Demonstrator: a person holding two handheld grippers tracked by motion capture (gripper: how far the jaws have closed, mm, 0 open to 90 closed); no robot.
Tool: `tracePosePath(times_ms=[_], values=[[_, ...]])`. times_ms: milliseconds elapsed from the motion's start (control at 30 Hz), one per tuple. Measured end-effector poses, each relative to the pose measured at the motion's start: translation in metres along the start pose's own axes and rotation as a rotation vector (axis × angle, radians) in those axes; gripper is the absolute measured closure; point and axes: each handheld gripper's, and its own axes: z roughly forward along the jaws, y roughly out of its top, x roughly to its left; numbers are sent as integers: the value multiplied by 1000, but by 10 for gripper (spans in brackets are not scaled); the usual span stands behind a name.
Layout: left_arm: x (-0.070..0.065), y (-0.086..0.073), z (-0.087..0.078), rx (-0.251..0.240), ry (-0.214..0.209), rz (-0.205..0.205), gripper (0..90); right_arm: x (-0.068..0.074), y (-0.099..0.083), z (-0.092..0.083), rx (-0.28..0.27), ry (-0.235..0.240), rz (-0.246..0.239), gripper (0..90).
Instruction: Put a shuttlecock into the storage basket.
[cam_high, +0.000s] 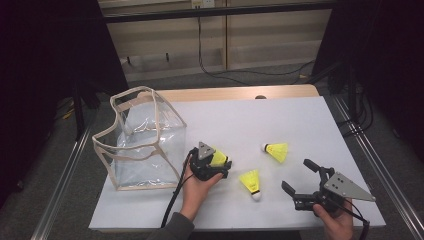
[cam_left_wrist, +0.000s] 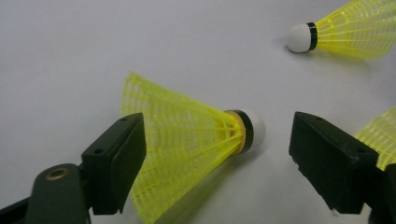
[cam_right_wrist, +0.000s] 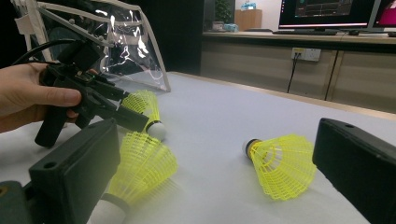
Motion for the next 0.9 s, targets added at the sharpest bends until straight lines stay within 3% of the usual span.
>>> tracePosePath(times_ms=[167,367,633,900], values=[[1,-1,1,19,0,11,252,0,0,0,1,1,0,7],[-1,-2,2,38,-27,-20,359,0,0,-1,-1,3,1,7],[0,-2,1,43,-46,-28,494,0,0,-1,-1,4,3,7],[2,-2,2,66,-57,-43,568,0,0,-1,-1,6,2,7]])
